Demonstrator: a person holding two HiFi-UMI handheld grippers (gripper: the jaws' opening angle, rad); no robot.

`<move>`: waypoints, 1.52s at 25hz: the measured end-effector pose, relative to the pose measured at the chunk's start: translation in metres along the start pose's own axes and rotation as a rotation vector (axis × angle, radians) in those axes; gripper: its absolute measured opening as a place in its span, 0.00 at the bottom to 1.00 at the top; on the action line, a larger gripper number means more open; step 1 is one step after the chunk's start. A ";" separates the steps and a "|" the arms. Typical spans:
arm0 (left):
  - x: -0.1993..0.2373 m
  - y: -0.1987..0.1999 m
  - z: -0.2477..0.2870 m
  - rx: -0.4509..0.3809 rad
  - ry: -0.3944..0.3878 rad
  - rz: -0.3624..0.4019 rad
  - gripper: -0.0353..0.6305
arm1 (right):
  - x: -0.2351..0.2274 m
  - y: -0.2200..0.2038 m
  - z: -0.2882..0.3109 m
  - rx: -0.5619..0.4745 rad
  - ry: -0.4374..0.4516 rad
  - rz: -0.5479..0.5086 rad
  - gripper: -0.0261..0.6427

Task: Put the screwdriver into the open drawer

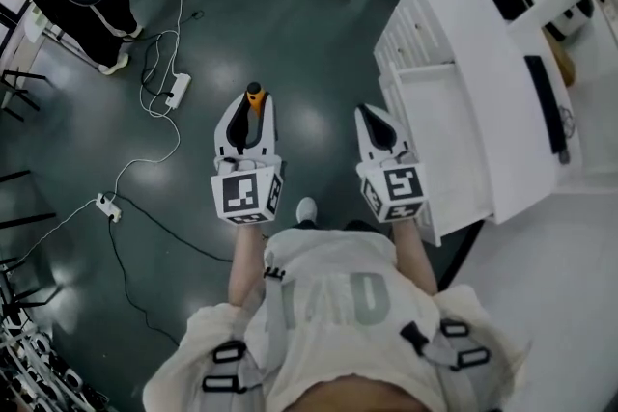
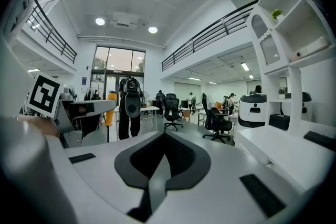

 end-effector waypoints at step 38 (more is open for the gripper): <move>-0.325 0.078 0.205 -0.240 -0.796 0.016 0.22 | -0.234 0.013 -0.210 -0.319 -0.894 0.187 0.04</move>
Point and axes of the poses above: the fingertips, and each gripper's own axes: z forward along the fingers, x to its left, y out of its top, the point moved 8 cm from there along -z, backward along the fingers, and after that the axes turned 13 degrees about z, right-handed, at the moved point
